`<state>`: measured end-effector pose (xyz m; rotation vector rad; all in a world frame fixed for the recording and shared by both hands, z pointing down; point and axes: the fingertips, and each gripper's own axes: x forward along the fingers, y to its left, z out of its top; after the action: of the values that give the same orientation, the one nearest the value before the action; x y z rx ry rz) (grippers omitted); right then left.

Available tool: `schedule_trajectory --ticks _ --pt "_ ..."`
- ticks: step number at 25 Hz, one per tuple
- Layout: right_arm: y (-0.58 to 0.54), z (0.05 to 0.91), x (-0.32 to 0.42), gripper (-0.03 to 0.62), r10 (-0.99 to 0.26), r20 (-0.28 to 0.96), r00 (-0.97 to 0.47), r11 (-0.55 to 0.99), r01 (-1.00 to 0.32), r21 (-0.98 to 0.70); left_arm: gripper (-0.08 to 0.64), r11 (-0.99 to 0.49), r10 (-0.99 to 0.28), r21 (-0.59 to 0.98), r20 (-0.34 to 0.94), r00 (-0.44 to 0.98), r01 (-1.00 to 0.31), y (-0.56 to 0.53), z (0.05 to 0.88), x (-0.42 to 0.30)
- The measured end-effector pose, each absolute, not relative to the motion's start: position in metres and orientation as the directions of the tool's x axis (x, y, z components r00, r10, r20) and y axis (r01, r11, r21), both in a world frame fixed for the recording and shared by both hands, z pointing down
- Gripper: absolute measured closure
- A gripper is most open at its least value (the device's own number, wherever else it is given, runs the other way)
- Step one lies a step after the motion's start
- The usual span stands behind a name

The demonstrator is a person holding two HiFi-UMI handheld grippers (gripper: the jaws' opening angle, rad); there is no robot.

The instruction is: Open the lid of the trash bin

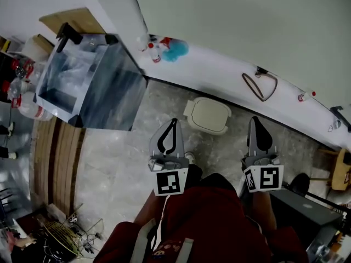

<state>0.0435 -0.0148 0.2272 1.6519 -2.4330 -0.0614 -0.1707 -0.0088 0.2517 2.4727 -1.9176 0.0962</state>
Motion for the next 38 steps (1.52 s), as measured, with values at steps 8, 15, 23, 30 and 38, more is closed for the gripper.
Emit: schedule_trajectory --ticks 8,15,23,30,38 --pt "-0.025 0.266 0.042 0.592 -0.900 0.218 -0.378 0.410 -0.903 0.130 0.557 -0.224 -0.967 -0.009 0.122 0.222 -0.974 -0.006 0.289 -0.172" --pt "-0.034 0.312 0.069 0.592 -0.870 0.293 -0.396 0.438 -0.894 0.093 0.557 -0.192 -0.967 -0.011 0.171 0.187 -0.981 -0.005 0.322 -0.147" --pt "-0.049 0.385 0.110 0.592 -0.803 0.406 -0.436 0.485 -0.874 0.021 0.557 -0.149 -0.956 -0.007 0.256 0.142 -0.989 -0.008 0.374 -0.098" --pt "-0.046 0.453 0.127 0.592 -0.704 0.523 -0.481 0.552 -0.834 -0.024 0.556 -0.124 -0.929 0.008 0.349 0.119 -0.992 -0.004 0.423 -0.062" --pt "-0.042 0.541 0.141 0.592 -0.584 0.633 -0.509 0.608 -0.791 -0.075 0.555 -0.112 -0.890 0.017 0.444 0.108 -0.994 -0.002 0.483 -0.039"
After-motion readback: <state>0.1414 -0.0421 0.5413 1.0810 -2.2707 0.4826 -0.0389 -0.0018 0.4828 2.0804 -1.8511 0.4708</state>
